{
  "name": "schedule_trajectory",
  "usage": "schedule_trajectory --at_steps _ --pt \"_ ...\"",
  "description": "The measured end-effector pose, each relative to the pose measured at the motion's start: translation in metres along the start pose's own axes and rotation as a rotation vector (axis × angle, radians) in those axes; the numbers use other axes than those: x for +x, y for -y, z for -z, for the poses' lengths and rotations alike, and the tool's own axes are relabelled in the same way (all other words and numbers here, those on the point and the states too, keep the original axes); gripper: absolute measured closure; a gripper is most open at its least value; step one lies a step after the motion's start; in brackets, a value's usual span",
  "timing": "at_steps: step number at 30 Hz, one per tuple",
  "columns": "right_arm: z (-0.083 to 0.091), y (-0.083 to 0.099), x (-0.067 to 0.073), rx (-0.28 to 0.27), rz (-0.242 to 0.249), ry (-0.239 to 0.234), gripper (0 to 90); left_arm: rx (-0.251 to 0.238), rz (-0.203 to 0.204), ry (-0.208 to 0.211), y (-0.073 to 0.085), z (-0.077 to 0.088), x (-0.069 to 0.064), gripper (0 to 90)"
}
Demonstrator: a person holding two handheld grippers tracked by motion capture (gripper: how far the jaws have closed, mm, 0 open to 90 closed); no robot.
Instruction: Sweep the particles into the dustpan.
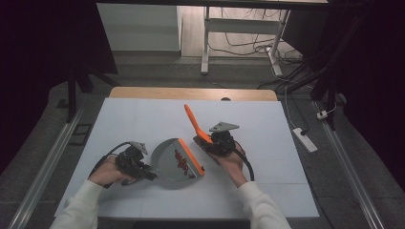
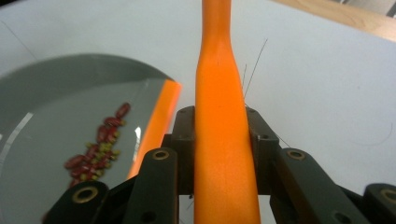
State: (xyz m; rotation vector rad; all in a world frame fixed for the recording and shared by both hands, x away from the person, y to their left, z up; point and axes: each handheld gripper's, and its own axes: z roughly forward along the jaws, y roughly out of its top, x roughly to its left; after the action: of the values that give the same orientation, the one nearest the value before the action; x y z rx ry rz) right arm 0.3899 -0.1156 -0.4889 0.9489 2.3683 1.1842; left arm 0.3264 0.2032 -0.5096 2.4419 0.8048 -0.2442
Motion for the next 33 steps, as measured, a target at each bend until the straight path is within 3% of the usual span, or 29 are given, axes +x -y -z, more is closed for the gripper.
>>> schedule_trajectory --at_steps 4,7,19,24,26,29,33 --pt "-0.008 0.007 -0.001 0.033 -0.009 0.001 70.1 -0.001 -0.001 -0.001 0.000 0.000 0.000 61.4" --pt "-0.010 0.007 0.005 0.031 -0.017 -0.026 70.1 -0.001 -0.001 -0.001 0.000 0.000 0.000 61.4" --pt "-0.013 0.009 0.029 0.012 -0.024 -0.066 70.1 0.008 -0.010 -0.005 0.000 0.000 0.000 61.4" --pt "-0.012 0.006 0.039 -0.017 -0.054 -0.147 70.1 0.005 -0.007 -0.007 0.000 0.000 -0.001 61.3" --pt "-0.012 0.004 0.047 -0.028 -0.046 -0.182 70.1 0.005 -0.008 -0.007 0.000 0.000 -0.001 61.4" --pt "-0.008 0.000 0.049 -0.046 -0.026 -0.174 70.1 0.005 -0.006 -0.006 0.000 0.000 -0.001 61.4" --pt "-0.001 -0.002 0.040 -0.072 -0.030 -0.134 70.1 0.007 -0.007 -0.005 0.000 0.000 -0.001 61.4"
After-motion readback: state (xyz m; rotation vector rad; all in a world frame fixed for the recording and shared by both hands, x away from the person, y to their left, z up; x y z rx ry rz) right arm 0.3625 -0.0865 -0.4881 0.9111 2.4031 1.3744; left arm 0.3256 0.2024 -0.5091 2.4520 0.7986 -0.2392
